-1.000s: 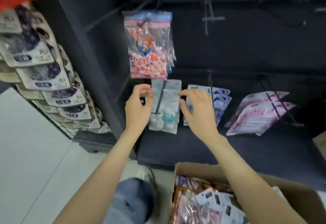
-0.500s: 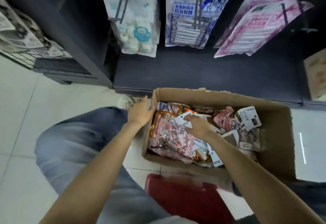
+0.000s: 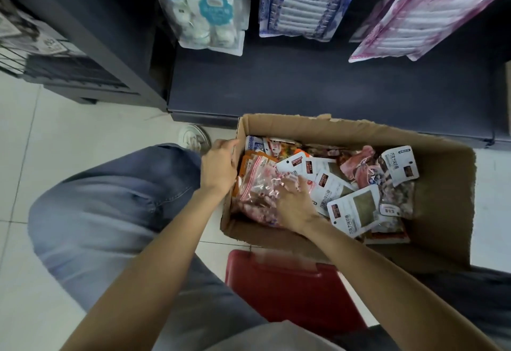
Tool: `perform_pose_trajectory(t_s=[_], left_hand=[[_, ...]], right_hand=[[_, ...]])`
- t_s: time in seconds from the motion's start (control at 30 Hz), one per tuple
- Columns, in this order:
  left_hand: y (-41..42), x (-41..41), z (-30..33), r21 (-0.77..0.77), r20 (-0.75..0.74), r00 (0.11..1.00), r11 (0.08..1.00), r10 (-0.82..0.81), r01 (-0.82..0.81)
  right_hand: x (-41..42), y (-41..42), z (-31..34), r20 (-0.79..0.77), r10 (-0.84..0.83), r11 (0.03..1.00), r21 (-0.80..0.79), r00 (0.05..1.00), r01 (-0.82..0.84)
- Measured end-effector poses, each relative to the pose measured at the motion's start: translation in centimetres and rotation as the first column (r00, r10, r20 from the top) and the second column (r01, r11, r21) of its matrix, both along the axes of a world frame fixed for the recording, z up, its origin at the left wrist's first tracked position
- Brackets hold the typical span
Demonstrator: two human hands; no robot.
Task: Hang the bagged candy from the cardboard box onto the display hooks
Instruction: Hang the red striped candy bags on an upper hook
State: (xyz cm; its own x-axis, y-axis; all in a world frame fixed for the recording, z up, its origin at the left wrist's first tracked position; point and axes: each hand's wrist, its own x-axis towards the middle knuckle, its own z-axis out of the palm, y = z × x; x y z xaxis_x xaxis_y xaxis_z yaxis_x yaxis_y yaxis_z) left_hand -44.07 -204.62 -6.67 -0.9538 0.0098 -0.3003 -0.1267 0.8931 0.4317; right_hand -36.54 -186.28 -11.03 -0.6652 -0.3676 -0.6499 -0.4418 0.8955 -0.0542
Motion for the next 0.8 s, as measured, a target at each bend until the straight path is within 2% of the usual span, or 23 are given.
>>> perform_pose_trajectory(t_s=[0.13,0.27,0.37,0.47,0.67,0.73,0.8], left_hand=[[-0.2,-0.3,-0.3,0.089,0.049,0.990,0.987,0.133,-0.137],[-0.4,-0.3,-0.4,0.080,0.099,0.982,0.983,0.159,-0.167],[-0.5,-0.1,-0.8,0.086,0.115,0.980,0.981,0.165,-0.176],[-0.4,-0.4,-0.6,0.090,0.117,0.977,0.978,0.176,-0.187],[0.1,-0.6,0.1,0.069,0.116,0.984,0.987,0.139,-0.148],[0.8,-0.1,0.7,0.008,0.081,0.995,0.998,0.064,-0.065],[2.0,0.6,2.0,-0.021,0.044,0.995,0.996,-0.088,0.089]], right_hand=[[-2.9,0.7,0.1,-0.050,-0.270,0.963,-0.036,0.962,0.268],[-5.7,0.6,-1.5,0.066,-0.411,0.912,0.028,0.909,0.410],[-7.0,1.7,-2.0,0.199,-0.429,0.900,0.016,0.881,0.435],[-7.8,2.9,-1.6,0.153,-0.389,0.921,0.032,0.909,0.389],[-5.6,4.0,0.5,-0.005,-0.480,0.848,-0.258,0.877,0.463],[-4.4,4.4,1.7,-0.030,-0.497,0.821,-0.341,0.867,0.458],[-3.5,4.9,3.4,-0.055,-0.516,0.783,-0.434,0.855,0.445]])
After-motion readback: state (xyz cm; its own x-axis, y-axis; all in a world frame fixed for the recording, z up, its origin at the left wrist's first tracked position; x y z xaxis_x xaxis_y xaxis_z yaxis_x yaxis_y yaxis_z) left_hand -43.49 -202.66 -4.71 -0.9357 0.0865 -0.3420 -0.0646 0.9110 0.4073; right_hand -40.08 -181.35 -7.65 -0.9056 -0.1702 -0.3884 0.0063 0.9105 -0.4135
